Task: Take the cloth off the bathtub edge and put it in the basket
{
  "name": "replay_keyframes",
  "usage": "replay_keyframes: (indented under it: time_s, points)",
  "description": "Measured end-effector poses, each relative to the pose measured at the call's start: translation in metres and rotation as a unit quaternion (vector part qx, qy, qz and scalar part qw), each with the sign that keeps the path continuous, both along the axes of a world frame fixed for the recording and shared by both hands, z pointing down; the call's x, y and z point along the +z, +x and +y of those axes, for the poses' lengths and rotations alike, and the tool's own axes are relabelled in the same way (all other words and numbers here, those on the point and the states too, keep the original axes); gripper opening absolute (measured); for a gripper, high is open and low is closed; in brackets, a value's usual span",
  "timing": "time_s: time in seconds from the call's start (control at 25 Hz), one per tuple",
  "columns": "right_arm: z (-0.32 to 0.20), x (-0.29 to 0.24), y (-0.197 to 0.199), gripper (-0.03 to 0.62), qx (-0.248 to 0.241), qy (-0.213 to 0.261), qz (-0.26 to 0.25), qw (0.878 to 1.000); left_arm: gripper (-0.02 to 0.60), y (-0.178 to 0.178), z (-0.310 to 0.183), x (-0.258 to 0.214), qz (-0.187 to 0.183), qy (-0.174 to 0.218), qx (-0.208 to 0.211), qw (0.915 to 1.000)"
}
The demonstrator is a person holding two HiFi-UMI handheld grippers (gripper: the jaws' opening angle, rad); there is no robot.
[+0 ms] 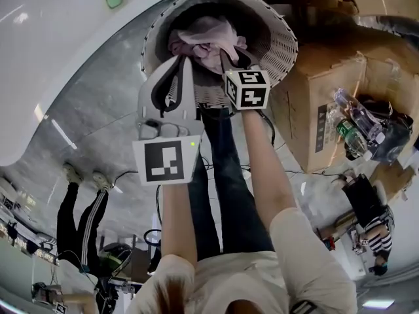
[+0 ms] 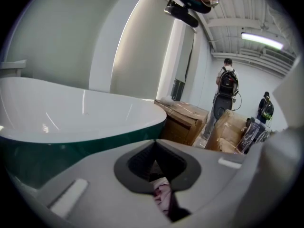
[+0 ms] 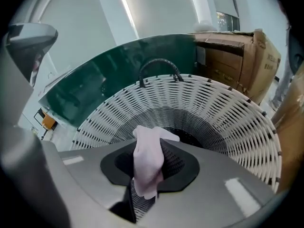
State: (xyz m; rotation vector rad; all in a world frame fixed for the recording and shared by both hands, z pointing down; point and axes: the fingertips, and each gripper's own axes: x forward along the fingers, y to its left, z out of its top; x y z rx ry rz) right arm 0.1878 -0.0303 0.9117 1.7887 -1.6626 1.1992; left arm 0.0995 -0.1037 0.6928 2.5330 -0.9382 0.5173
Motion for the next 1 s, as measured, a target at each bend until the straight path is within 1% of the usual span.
replay_keyframes:
  time_s: [0.12,0.32,0.44,0.6,0.8,1.0]
  points:
    - [-0.005,0.003,0.001,0.080,0.001,-0.001,0.001,1.000,0.043,-0.001,-0.002,0.004,-0.003,-0.004,-0.002,1.0000]
    - [-0.004,0.007,-0.001,0.081,-0.013,-0.011,0.001,1.000,0.043,-0.001,-0.004,0.004,-0.003,-0.006,-0.004,1.0000]
    - [-0.001,0.009,-0.002,0.107,-0.024,-0.018,0.006,1.000,0.043,-0.002,-0.004,0.006,-0.004,-0.007,-0.006,0.9999]
    - [-0.006,0.001,0.000,0.126,-0.027,-0.005,0.010,1.000,0.043,-0.003,-0.004,0.005,-0.002,-0.006,-0.009,0.9999]
    - [-0.012,-0.011,0.002,0.126,-0.030,0.006,0.013,0.999,0.044,-0.001,-0.001,-0.002,0.004,-0.005,-0.010,0.9999]
    - [-0.016,-0.017,0.003,0.126,-0.022,0.014,0.013,1.000,0.044,-0.002,-0.002,-0.006,0.007,-0.002,-0.009,0.9999]
